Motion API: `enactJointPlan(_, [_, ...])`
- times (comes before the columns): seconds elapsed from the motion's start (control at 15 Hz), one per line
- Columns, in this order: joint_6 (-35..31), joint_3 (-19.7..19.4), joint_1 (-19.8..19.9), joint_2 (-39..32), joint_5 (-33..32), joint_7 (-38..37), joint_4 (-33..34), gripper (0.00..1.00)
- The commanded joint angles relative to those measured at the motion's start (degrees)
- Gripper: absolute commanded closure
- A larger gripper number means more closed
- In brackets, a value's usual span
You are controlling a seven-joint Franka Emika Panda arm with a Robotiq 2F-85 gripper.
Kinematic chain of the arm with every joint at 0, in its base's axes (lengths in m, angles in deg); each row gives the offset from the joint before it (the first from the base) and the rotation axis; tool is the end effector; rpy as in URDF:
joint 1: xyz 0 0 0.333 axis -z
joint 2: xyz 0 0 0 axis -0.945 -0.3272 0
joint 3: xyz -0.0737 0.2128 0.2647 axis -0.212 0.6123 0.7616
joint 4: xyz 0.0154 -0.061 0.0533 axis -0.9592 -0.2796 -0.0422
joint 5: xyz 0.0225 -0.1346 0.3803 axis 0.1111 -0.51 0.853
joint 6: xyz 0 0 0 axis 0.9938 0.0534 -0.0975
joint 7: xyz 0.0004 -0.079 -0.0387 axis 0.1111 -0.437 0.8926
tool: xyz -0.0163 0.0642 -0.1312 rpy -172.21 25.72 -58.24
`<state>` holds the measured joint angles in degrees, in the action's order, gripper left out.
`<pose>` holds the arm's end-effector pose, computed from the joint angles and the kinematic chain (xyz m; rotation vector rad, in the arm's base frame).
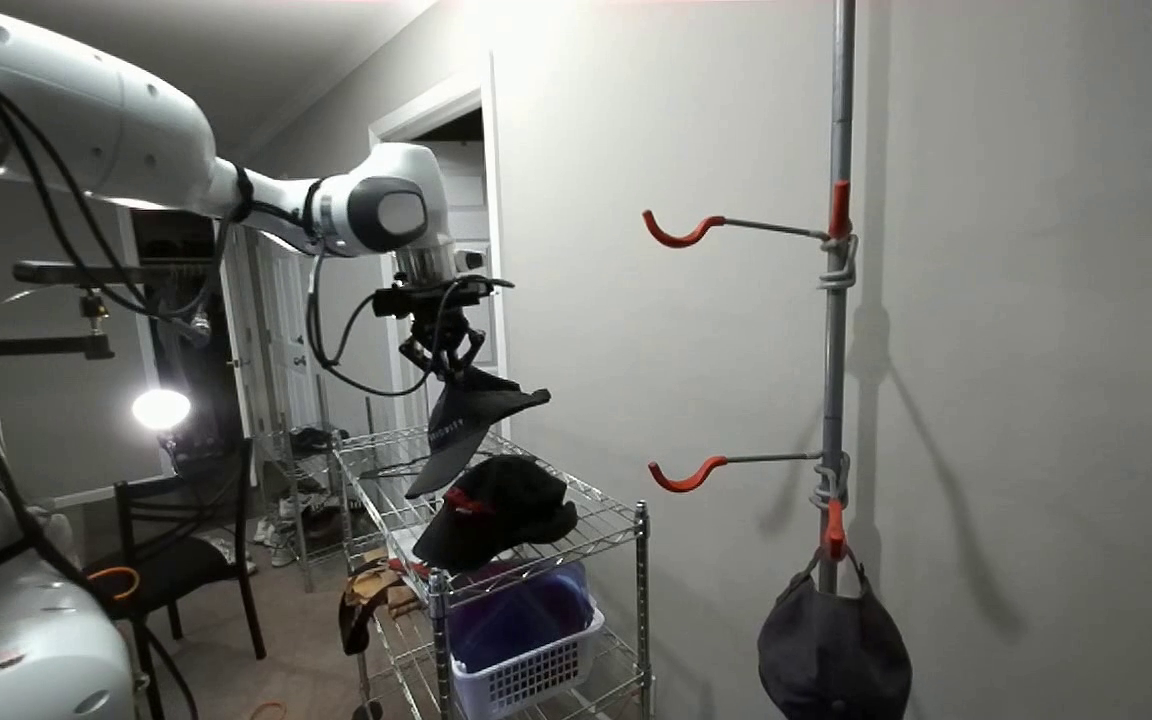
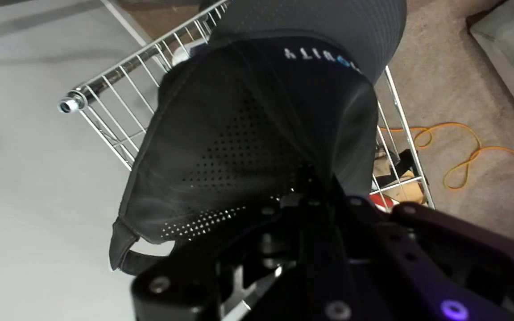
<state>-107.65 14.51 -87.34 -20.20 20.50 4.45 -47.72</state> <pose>0.4197 0.2377 0.5791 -2.7192 -1.5143 -0.3524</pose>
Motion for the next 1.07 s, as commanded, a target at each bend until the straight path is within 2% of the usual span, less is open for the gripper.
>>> enactJointPlan(0.0, [2.5, -1.0, 1.6, 9.2, -7.0, -2.8, -3.1, 0.97])
enactJointPlan(0.2, [2.7, -3.1, 3.3, 13.9, -11.2, -5.8, -4.5, 0.97])
enactJointPlan(0.47, [3.0, -7.3, 5.7, 17.5, -12.6, -7.6, -6.7, 0.97])
enactJointPlan(0.73, [2.5, -13.4, 7.7, 18.9, -10.5, -6.2, -9.4, 0.97])
enactJointPlan(0.87, [2.0, -17.2, 7.3, 20.1, -8.2, -3.6, -11.1, 0.98])
enactJointPlan(0.93, [2.7, -14.8, 7.5, 17.8, -10.0, -5.7, -8.7, 0.97])
enactJointPlan(1.0, [2.7, -16.1, 7.7, 18.1, -9.5, -5.1, -9.3, 0.97])
